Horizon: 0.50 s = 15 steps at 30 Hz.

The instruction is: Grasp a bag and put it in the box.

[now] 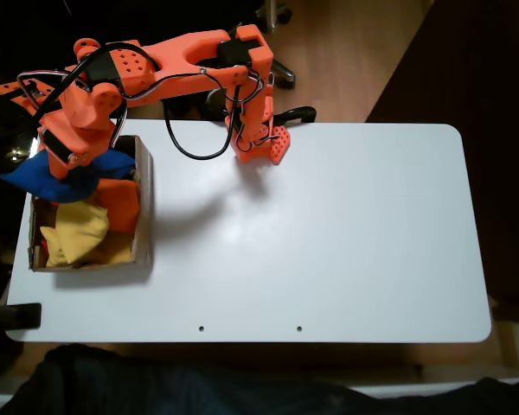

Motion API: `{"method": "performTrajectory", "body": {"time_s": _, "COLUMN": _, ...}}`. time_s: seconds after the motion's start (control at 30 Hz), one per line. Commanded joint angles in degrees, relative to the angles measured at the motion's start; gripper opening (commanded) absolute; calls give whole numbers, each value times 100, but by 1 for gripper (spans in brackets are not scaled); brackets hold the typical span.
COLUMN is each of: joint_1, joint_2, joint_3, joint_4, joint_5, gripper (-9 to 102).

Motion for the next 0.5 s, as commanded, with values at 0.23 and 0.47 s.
{"method": "performTrajectory", "body": {"time_s": 0.23, "joint_1": 0, "joint_2": 18, "joint_3": 396, "joint_4": -44, "joint_5": -554, "gripper": 0}}
{"method": "performTrajectory", "body": {"time_s": 0.47, "joint_1": -44, "joint_2": 88, "joint_3": 694, "joint_4": -9, "joint_5": -1046, "gripper": 1}}
